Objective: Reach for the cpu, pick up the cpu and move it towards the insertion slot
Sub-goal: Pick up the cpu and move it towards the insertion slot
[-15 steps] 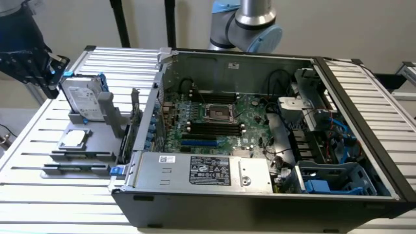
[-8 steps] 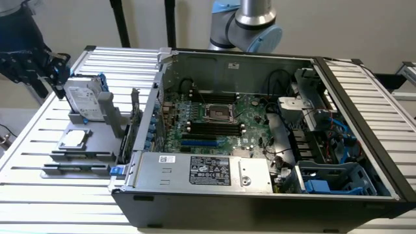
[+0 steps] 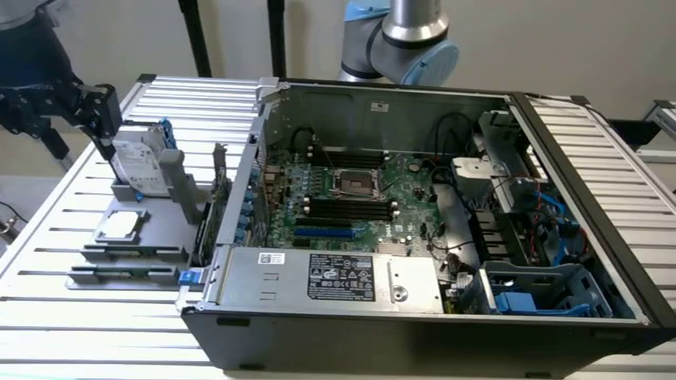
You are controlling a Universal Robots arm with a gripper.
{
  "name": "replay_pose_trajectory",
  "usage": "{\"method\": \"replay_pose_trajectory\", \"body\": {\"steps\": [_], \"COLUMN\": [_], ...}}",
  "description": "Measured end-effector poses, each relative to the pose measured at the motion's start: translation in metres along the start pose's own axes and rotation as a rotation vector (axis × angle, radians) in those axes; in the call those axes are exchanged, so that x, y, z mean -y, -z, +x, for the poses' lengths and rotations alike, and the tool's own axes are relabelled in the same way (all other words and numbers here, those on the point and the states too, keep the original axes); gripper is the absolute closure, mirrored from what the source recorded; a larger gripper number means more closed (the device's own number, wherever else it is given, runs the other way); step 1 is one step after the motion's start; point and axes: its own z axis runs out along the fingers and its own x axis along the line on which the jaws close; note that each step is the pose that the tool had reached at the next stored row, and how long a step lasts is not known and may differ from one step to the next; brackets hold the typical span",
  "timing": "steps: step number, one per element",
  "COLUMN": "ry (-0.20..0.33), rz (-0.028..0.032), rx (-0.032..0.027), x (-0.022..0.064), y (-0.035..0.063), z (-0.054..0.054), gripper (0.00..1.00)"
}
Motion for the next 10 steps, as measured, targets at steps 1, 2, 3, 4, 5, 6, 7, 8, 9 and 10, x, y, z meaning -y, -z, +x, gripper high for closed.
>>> {"method": "replay_pose_trajectory", "body": {"steps": [1,2,3,4,5,6,7,8,9,10], "ry": [0.0,0.0,0.0,0.0,0.0,0.0,0.0,0.0,0.0,0.0], "rz": [-0.0002,-0.0005,-0.0006,-0.0006,-0.0006,-0.0007,-0.0007,-0.0007,-0.0007,-0.0007], "rx": [-0.0001,0.0001,0.0,-0.0001,0.0,0.0,0.0,0.0,0.0001,0.0], "x": [0.0001,0.0001,0.0002,0.0002,0.0003,0.0004,0.0004,0.0005,0.0005,0.0006], "y": [-0.0018,-0.0036,-0.0054,-0.0072,-0.009,-0.0108,-0.0125,-0.0145,-0.0163,-0.0181], "z": [0.0,0.0,0.0,0.001,0.001,0.001,0.001,0.002,0.002,0.002], "gripper": [0.35,0.35,0.35,0.35,0.35,0.35,0.35,0.35,0.35,0.35]}}
